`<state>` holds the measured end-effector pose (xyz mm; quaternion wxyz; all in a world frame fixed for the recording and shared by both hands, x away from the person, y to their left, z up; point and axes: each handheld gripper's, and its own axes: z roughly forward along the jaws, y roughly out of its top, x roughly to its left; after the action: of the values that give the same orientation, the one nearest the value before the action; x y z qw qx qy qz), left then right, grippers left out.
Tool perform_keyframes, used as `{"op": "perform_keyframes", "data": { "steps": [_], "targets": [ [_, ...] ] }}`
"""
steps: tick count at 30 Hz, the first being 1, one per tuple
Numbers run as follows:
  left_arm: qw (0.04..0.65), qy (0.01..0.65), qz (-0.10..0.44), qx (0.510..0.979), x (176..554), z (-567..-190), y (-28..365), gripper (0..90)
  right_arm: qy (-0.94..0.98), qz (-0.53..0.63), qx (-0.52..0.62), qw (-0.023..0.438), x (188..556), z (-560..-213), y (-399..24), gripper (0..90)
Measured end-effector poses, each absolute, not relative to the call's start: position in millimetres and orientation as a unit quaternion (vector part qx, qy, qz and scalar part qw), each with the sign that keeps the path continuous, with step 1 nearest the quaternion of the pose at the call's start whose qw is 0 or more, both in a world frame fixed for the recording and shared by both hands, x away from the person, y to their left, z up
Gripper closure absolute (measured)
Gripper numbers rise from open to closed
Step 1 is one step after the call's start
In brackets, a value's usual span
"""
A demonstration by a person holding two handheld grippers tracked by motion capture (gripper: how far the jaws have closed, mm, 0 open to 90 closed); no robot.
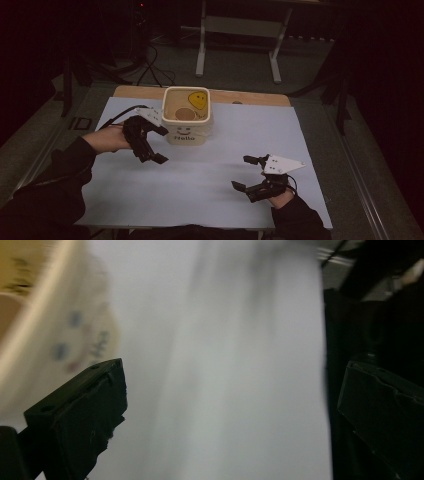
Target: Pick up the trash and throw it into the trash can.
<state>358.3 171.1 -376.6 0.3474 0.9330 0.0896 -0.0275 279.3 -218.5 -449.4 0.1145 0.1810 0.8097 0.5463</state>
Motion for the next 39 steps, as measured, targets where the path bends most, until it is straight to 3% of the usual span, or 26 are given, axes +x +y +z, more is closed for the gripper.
{"op": "perform_keyframes", "data": {
  "steps": [20, 39],
  "targets": [
    [0.391, 0.074, -0.051, 0.916, 311, -428, 156, 0.5, 0.811, 0.545, 0.181, 0.115, 279, -449, -218, 9.5],
    [0.44, 0.102, -0.059, 0.89, 301, -460, 168, 0.6, 0.814, 0.541, 0.176, 0.115, 279, -450, -217, 9.5]
  ]
}}
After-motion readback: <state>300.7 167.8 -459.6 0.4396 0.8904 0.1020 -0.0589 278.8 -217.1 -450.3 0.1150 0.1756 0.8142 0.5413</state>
